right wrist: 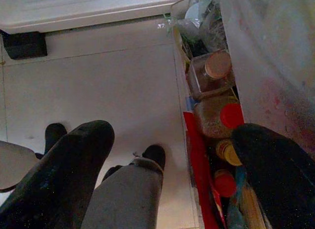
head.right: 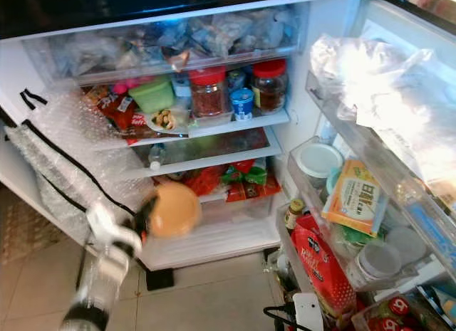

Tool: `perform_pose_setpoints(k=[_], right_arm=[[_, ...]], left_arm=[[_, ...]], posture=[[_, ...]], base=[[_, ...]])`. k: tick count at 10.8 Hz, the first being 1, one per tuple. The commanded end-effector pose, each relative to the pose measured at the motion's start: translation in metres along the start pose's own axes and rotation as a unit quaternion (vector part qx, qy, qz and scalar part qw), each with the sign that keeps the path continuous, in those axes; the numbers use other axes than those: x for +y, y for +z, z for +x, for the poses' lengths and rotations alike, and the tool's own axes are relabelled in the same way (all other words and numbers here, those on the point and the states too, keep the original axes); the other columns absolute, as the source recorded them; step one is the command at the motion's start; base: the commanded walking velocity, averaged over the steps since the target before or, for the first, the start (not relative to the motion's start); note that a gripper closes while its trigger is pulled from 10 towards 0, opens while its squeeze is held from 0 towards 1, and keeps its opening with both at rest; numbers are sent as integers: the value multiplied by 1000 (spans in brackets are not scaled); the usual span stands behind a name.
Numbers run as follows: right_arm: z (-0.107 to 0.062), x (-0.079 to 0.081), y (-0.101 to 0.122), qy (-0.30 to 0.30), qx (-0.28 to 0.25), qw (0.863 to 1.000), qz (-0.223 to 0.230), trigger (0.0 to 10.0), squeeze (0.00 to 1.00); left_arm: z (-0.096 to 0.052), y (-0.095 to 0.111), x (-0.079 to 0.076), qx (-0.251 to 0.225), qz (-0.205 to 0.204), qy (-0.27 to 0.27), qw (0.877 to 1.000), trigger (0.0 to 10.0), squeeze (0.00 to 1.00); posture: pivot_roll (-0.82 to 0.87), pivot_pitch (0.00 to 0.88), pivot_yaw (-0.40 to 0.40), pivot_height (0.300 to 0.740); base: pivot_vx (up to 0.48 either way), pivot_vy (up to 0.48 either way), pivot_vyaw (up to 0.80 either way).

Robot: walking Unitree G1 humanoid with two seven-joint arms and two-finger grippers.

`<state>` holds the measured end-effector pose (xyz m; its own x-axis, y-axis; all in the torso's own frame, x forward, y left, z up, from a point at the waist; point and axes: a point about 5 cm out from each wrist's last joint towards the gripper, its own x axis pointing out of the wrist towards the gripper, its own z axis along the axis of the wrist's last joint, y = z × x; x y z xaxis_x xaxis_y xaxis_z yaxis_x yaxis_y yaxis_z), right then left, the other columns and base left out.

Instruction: Restocking fridge

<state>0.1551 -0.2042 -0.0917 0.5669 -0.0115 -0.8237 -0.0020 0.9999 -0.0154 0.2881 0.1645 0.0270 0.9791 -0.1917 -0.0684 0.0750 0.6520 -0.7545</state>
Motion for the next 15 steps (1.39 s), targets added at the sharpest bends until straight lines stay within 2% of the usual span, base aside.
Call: perform_pose_setpoints(k=[1,3,4,6,13,15], right_arm=[[-1,1,-6,0,11,1000,-2,10000,0],[-1,3,-7,7,14,1000,-6,10000,0],[-1,4,-7,8,15,1000,-11,10000,0],[-1,5,-6,9,13,1000,-11,10000,0],[-1,4,-9,7,23,999,-23,10000,0],[-1,3,-10,7,26,999,-33,10000,0]], left_arm=[[-2,5,0,1,20,-8,1000,10000,0],[-2,8,0,-7,30,2,1000,10000,0],[2,6,-3,-5,26,1,1000,10000,0],[1,5,-10,3,22,-9,1000,10000,0],[0,5,-13,14,30,-10,999,10000,0],[1,5,-16,16,29,-12,999,10000,0]], posture=[[-120,18,65,740],[-112,8,60,740],[-110,10,61,740],[-114,25,60,740],[-106,38,60,740],[-108,40,56,740]], base=[[0,0,0],[0,0,0],[0,0,0],[0,0,0],[0,0,0],[255,0,0]])
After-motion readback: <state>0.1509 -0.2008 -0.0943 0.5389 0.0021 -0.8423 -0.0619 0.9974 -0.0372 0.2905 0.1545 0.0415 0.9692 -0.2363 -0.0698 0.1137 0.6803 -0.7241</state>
